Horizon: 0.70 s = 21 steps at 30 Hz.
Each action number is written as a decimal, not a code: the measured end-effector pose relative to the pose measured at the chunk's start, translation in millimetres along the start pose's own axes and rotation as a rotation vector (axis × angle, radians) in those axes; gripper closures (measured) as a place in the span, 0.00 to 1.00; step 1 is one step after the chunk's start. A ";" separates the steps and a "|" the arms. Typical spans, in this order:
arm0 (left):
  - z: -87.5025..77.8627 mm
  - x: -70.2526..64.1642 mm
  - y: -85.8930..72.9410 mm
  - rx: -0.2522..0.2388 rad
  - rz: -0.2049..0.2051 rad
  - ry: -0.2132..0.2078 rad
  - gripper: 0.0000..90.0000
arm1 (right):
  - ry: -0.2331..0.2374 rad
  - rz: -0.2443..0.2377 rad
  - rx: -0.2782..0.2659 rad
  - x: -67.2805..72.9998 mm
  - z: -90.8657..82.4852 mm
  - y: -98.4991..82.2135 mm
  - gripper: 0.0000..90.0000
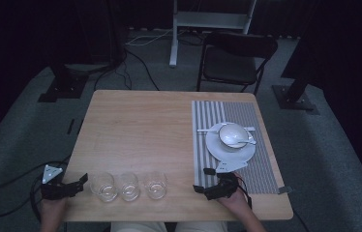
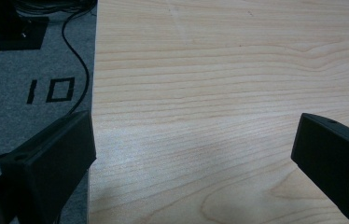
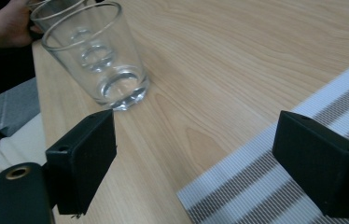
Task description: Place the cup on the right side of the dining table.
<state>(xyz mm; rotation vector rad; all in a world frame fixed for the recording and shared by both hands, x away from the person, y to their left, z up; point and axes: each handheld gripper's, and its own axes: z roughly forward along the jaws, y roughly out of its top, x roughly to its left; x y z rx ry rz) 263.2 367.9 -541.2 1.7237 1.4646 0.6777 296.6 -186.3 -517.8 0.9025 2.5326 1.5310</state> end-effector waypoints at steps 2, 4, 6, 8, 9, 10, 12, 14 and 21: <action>-0.1 0.1 0.0 0.000 0.000 -0.001 0.00 | 0.003 -0.005 0.001 1.6 3.3 2.3 0.14; -0.1 0.0 -0.1 0.001 0.000 -0.001 0.00 | 0.016 -0.013 0.006 3.8 7.0 4.5 0.14; -0.2 -0.1 -0.2 0.000 0.001 -0.001 0.00 | 0.031 -0.022 0.015 6.6 11.1 6.9 0.14; -0.3 0.0 -0.2 -0.001 0.000 -0.002 0.00 | 0.040 -0.029 0.016 9.6 15.2 9.0 0.14; -0.3 -0.1 -0.3 -0.004 -0.001 -0.002 0.00 | 0.048 -0.030 0.020 10.7 17.5 10.2 0.14; -0.4 0.0 -0.2 -0.001 0.000 -0.004 0.00 | 0.044 -0.039 0.020 12.2 19.3 11.4 0.14; -0.3 0.0 -0.3 -0.003 -0.001 -0.003 0.00 | 0.056 -0.041 0.022 14.3 23.2 14.2 0.14; -0.4 0.1 -0.3 -0.002 -0.001 -0.005 0.00 | 0.068 -0.052 0.019 16.7 27.1 16.8 0.14; -0.4 -0.1 -0.4 -0.004 0.001 -0.005 0.00 | 0.102 -0.080 0.033 26.2 43.4 22.4 0.14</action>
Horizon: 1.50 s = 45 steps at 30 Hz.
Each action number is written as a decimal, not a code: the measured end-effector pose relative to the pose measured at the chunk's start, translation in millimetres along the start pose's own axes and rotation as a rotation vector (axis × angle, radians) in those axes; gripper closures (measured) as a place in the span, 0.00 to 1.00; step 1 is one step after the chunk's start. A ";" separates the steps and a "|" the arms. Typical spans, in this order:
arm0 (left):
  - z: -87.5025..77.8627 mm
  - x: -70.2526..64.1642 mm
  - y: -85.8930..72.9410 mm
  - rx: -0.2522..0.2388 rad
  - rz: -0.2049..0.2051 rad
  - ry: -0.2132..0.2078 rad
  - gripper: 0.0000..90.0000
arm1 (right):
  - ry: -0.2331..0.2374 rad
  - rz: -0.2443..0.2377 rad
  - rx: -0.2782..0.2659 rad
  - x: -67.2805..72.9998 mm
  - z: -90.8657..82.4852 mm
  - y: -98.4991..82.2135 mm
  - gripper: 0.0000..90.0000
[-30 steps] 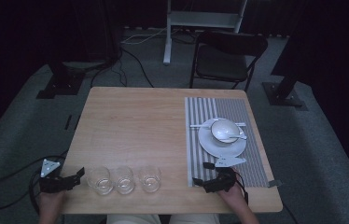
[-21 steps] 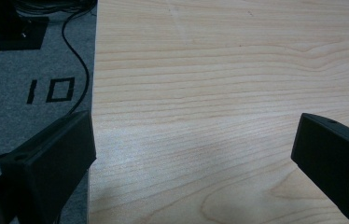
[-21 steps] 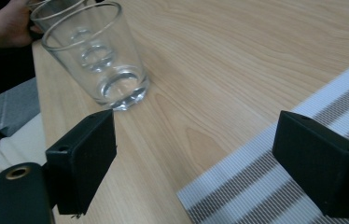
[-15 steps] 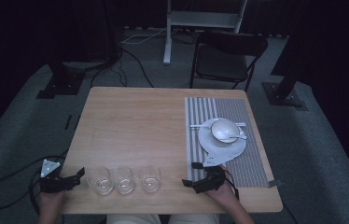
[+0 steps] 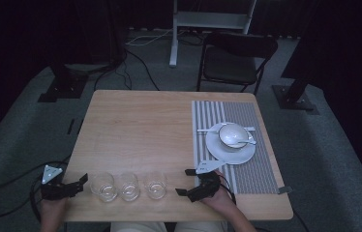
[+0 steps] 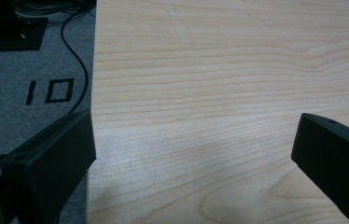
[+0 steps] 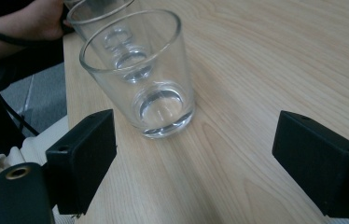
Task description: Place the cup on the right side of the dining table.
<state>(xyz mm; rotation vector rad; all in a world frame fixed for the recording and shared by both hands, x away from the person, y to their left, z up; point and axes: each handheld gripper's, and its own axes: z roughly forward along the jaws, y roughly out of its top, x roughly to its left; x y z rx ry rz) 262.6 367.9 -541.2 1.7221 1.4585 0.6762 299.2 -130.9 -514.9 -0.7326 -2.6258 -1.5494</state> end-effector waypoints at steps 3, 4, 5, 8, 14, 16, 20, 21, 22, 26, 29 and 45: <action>0.0 -0.1 0.0 0.000 0.000 0.000 0.00 | 0.014 -0.014 0.003 4.0 7.1 2.4 0.14; 0.1 -0.3 0.0 0.000 0.000 0.001 0.00 | 0.014 -0.020 0.003 5.0 9.7 3.4 0.14; 0.0 -0.3 0.0 0.001 0.001 0.001 0.00 | 0.022 -0.022 0.004 5.8 12.2 4.6 0.14; 0.0 -0.1 0.0 0.000 0.000 -0.001 0.00 | 0.038 -0.032 0.012 8.6 20.7 7.8 0.14; 0.0 0.0 0.0 0.000 0.001 -0.001 0.00 | 0.071 -0.045 0.032 14.4 36.9 10.6 0.14; -0.1 0.1 0.0 0.000 -0.001 -0.001 0.00 | 0.075 -0.051 0.032 16.9 41.4 11.4 0.14; -0.2 0.1 0.0 0.000 0.000 -0.002 0.00 | 0.084 -0.053 0.039 19.0 50.9 13.3 0.14; -0.2 0.2 0.0 0.000 0.000 -0.002 0.00 | 0.087 -0.054 0.043 19.4 53.1 13.9 0.14; -0.2 0.2 -0.1 -0.001 -0.001 -0.002 0.00 | 0.087 -0.054 0.042 20.2 55.0 14.3 0.14; -0.1 0.3 0.0 0.000 -0.001 -0.004 0.00 | 0.091 -0.058 0.037 22.1 63.0 16.4 0.14; -0.2 0.4 -0.1 -0.001 0.000 -0.005 0.00 | 0.085 -0.067 0.044 25.0 69.9 18.1 0.13; -0.3 0.3 -0.1 -0.001 0.000 -0.008 0.00 | 0.006 -0.102 0.036 33.1 86.1 22.2 0.17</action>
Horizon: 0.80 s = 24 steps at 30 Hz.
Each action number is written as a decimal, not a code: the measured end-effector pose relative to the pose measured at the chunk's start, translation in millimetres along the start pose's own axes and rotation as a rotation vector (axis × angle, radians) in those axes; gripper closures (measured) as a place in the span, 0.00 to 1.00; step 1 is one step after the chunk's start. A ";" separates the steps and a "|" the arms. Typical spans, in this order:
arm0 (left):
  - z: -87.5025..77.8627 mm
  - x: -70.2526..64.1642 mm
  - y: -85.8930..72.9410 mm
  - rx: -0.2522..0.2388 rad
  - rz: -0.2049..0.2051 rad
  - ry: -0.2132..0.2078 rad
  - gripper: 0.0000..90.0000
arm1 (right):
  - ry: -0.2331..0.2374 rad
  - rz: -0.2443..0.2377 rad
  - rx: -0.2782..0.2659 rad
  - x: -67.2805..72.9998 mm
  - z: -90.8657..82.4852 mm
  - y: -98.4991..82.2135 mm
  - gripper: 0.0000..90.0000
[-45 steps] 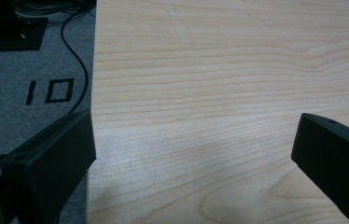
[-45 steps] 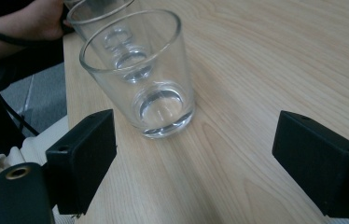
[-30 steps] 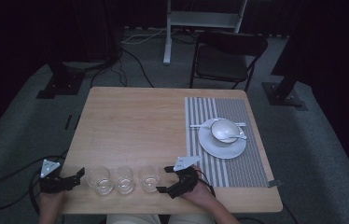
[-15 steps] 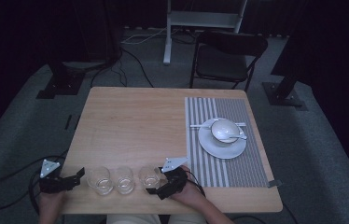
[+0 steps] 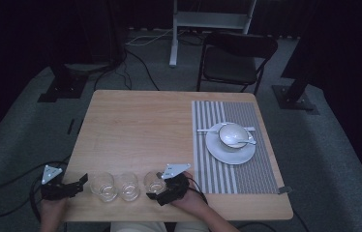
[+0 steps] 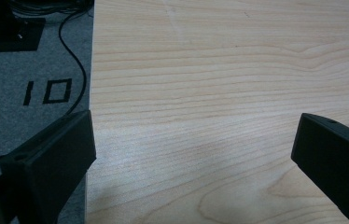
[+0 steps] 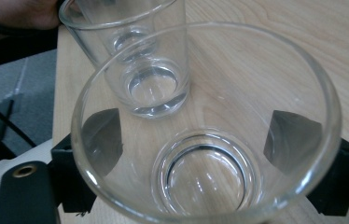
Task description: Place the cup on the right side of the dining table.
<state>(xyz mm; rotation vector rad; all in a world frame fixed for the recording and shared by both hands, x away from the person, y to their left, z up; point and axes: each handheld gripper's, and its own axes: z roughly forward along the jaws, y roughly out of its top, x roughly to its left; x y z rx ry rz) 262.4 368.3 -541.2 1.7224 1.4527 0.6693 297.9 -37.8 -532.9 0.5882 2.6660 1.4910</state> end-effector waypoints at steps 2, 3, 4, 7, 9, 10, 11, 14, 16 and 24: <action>0.0 0.0 0.0 0.000 0.000 -0.002 0.00 | -0.020 -0.011 -0.007 2.3 0.5 0.4 0.18; 0.1 0.1 0.0 0.001 0.001 -0.003 0.00 | -0.025 -0.014 -0.006 3.1 0.9 0.9 0.18; 0.1 0.0 0.0 0.001 0.001 -0.003 0.00 | -0.038 -0.020 -0.008 3.9 0.9 0.9 0.21; 0.0 0.0 0.0 0.000 0.000 -0.003 0.00 | -0.063 -0.019 -0.006 4.0 0.5 1.0 0.22; 0.0 0.1 0.0 0.000 0.000 -0.004 0.00 | -0.066 -0.018 -0.005 4.1 0.3 1.0 0.22; -0.1 0.0 -0.1 -0.001 0.000 -0.003 0.00 | -0.083 -0.030 -0.002 6.2 0.4 0.8 0.22; -0.1 0.1 0.0 0.000 0.000 -0.004 0.00 | -0.091 -0.041 0.000 7.3 0.5 0.8 0.22; -0.1 0.1 0.0 0.000 0.000 -0.006 0.00 | -0.094 -0.028 0.003 7.4 -1.0 0.7 0.22; 0.0 0.1 0.0 0.000 0.000 -0.006 0.00 | -0.091 -0.017 0.001 6.0 -2.6 0.2 0.22; 0.1 -0.1 0.1 0.002 0.002 -0.004 0.00 | -0.100 0.001 -0.007 4.4 -15.9 5.2 0.23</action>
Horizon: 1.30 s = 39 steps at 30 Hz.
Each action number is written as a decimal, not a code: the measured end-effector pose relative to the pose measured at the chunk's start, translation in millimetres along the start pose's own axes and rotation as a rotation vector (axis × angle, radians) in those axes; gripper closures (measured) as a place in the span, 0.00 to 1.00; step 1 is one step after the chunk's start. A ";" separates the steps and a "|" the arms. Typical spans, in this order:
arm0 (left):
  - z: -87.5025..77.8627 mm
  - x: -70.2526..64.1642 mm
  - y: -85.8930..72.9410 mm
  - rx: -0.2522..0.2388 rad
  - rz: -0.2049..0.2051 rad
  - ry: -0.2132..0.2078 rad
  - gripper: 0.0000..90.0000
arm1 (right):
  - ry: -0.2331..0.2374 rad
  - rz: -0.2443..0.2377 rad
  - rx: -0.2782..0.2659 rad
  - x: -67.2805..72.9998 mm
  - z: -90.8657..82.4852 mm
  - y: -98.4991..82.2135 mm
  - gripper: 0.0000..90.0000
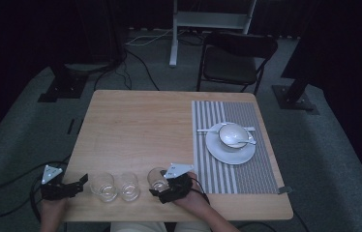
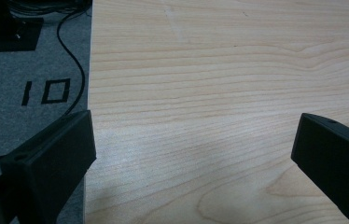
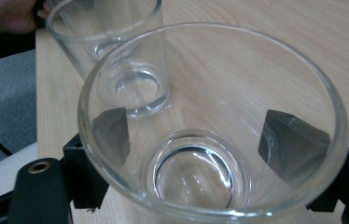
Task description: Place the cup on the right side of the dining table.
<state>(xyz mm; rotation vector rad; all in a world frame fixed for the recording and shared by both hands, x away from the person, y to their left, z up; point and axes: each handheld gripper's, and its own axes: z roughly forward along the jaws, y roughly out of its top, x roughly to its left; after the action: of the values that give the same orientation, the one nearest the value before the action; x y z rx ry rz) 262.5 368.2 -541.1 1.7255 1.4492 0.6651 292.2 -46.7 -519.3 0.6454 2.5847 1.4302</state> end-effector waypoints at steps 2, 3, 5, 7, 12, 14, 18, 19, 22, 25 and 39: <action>0.1 0.0 0.0 0.000 0.000 0.001 0.00 | -0.008 -0.004 -0.017 -0.2 -4.4 3.0 0.23; 0.0 -0.1 0.0 0.000 0.000 0.001 0.00 | -0.008 -0.001 -0.022 -0.7 -6.4 4.8 0.23; 0.0 0.0 0.0 0.000 -0.001 0.001 0.00 | -0.015 0.002 -0.033 -1.8 -10.2 8.7 0.23; 0.0 0.0 0.0 0.000 -0.001 0.001 0.00 | -0.019 -0.005 -0.043 -2.5 -14.3 12.6 0.23; 0.1 0.0 0.0 0.001 0.000 0.002 0.00 | -0.044 -0.031 -0.061 -3.2 -26.1 24.8 0.23; 0.0 -0.1 0.0 0.000 -0.001 0.002 0.00 | -0.047 -0.037 -0.075 -4.5 -32.1 30.7 0.23; 0.1 0.0 0.0 0.001 0.000 0.002 0.00 | -0.071 -0.058 -0.108 -7.7 -43.9 43.5 0.23; 0.2 0.0 0.0 0.001 0.000 0.002 0.00 | -0.074 -0.059 -0.111 -9.1 -46.7 47.1 0.23; 0.1 0.1 0.1 0.002 -0.002 0.001 0.00 | -0.094 -0.065 -0.133 -13.1 -55.5 57.8 0.23; 0.1 0.3 0.1 0.003 0.000 0.002 0.00 | -0.121 -0.073 -0.160 -17.8 -65.0 68.2 0.23; 0.4 0.4 0.1 0.003 -0.003 0.002 0.00 | -0.228 -0.066 -0.242 -51.1 -98.6 107.4 0.23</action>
<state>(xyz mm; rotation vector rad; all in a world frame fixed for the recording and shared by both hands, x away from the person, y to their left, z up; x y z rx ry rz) 263.0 368.4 -541.3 1.7249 1.4547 0.6638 341.6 -95.4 -381.2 0.6401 2.1981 1.5185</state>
